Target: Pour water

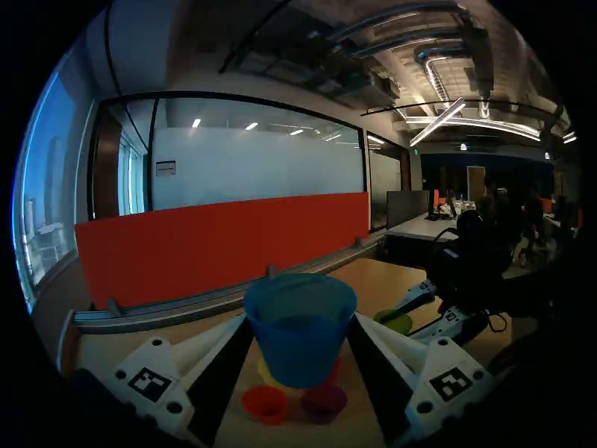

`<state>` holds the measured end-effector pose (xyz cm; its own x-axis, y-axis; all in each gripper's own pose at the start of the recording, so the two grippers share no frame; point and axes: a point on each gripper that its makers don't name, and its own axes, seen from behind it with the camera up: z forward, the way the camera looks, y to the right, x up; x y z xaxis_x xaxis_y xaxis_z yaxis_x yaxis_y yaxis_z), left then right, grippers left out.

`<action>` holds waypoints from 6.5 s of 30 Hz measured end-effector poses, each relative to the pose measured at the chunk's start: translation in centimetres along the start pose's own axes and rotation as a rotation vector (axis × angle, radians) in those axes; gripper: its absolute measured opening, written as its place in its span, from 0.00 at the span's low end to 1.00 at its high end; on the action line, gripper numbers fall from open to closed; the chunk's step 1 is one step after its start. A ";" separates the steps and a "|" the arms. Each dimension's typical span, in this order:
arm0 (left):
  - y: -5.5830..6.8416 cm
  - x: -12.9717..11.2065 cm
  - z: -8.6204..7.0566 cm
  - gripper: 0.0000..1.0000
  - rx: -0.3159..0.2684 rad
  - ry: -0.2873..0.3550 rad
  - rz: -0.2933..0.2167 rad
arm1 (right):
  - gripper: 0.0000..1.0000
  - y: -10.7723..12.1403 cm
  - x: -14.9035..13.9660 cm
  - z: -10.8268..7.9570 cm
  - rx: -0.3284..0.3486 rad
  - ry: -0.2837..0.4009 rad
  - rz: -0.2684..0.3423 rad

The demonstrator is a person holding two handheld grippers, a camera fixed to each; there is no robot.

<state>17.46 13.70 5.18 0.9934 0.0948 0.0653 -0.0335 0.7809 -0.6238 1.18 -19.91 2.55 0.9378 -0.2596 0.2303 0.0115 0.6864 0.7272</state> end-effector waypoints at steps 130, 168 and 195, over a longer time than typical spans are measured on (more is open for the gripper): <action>3.2 5.3 -1.7 0.83 0.055 0.089 0.586 | 0.90 -15.7 6.9 2.1 0.337 0.237 -0.067; 4.0 6.6 -1.9 0.83 0.089 0.082 0.878 | 0.90 -15.3 7.3 2.2 0.326 0.242 -0.070; 4.3 6.9 -2.0 0.83 0.105 0.076 1.013 | 0.90 -15.1 7.6 2.1 0.321 0.247 -0.075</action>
<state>24.37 16.41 1.37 0.4973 0.7041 -0.5069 -0.8676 0.4065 -0.2865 7.43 -33.67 -5.37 0.9941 -0.1027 0.0352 0.0106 0.4148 0.9098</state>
